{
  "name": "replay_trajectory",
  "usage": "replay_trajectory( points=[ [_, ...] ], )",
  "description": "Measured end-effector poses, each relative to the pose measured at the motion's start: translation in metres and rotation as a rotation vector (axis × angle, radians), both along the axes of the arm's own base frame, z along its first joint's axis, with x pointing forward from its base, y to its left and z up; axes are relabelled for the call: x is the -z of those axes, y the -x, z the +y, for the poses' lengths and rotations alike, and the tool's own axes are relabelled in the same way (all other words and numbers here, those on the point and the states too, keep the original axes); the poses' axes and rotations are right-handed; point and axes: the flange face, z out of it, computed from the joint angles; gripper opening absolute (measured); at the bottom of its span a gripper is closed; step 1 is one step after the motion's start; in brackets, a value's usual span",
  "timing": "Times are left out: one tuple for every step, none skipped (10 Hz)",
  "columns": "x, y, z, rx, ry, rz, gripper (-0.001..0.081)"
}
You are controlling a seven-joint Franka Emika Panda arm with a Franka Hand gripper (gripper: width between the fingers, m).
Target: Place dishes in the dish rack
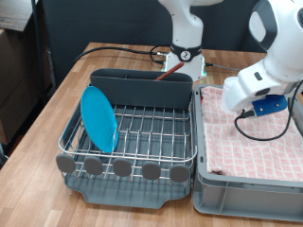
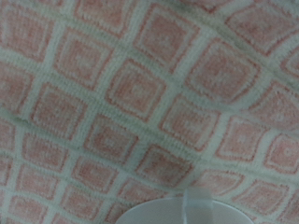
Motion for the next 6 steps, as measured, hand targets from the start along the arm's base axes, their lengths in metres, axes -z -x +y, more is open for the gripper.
replay_trajectory(
  points=[
    [0.003, 0.003, -0.004, -0.001, 0.000, 0.010, 0.0803],
    [0.006, 0.006, -0.008, -0.003, -0.003, 0.014, 0.0803],
    [0.008, 0.009, -0.011, -0.003, -0.004, 0.018, 0.0803],
    [0.010, 0.012, -0.013, -0.002, -0.003, 0.018, 0.0803],
    [0.012, 0.014, -0.014, -0.002, -0.005, 0.010, 0.0803],
    [0.013, 0.015, -0.015, -0.001, -0.009, -0.004, 0.0803]
  ],
)
